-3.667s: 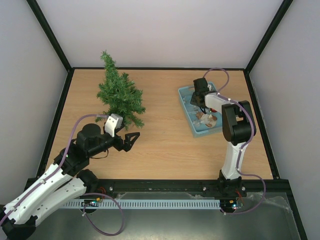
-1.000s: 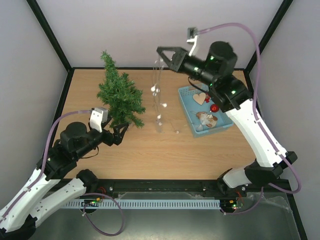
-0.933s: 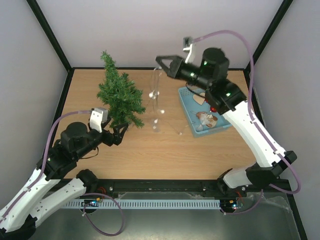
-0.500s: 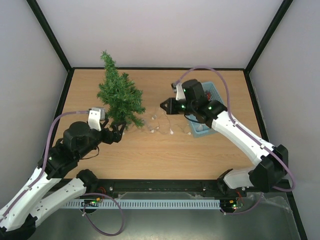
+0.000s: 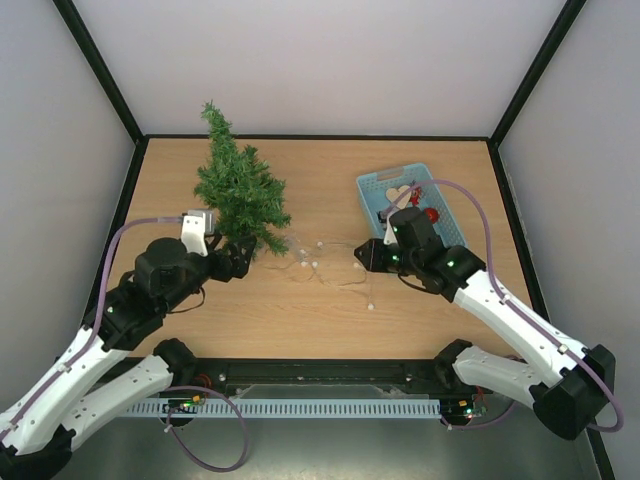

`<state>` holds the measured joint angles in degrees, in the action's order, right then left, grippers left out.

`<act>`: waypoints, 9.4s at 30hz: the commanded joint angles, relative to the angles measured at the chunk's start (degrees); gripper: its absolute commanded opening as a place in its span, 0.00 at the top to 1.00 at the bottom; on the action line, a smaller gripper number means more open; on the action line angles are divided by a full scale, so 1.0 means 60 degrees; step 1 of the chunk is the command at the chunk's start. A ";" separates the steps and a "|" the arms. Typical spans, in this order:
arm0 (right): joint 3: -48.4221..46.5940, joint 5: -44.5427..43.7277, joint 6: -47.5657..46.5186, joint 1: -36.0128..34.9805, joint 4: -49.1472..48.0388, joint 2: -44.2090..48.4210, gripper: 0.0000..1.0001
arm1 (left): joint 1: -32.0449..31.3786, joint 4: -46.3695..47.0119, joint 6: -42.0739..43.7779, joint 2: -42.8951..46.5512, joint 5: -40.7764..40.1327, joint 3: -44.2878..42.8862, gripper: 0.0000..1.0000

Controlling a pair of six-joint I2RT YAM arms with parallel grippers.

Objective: Decorate the small christmas tree
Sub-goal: Place the decoration item at the center of the board, then pick up the decoration item from the center of the board, then wrap the decoration item around the Christmas tree.

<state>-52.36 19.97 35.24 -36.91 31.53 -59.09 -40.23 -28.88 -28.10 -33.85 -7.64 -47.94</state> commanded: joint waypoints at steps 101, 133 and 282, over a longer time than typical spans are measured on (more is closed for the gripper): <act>-0.1435 -0.6183 0.7784 0.2357 -0.0834 -0.2660 0.98 | -0.0034 0.0852 0.1783 0.1834 -0.0369 0.1546 0.01; -0.4023 0.3949 -0.1910 -0.0433 -0.3986 -0.1686 0.98 | -0.0034 0.0365 0.5813 -0.2210 0.4018 -0.3740 0.11; -0.3705 -0.1293 -0.6374 -0.1615 -0.8419 -0.1070 0.98 | 0.0198 0.1026 0.5285 -0.3333 -0.3385 -0.6329 0.98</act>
<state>-70.43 12.12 -1.02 -46.26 -15.44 -62.43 -40.14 -24.69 3.60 -51.55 -22.90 -82.28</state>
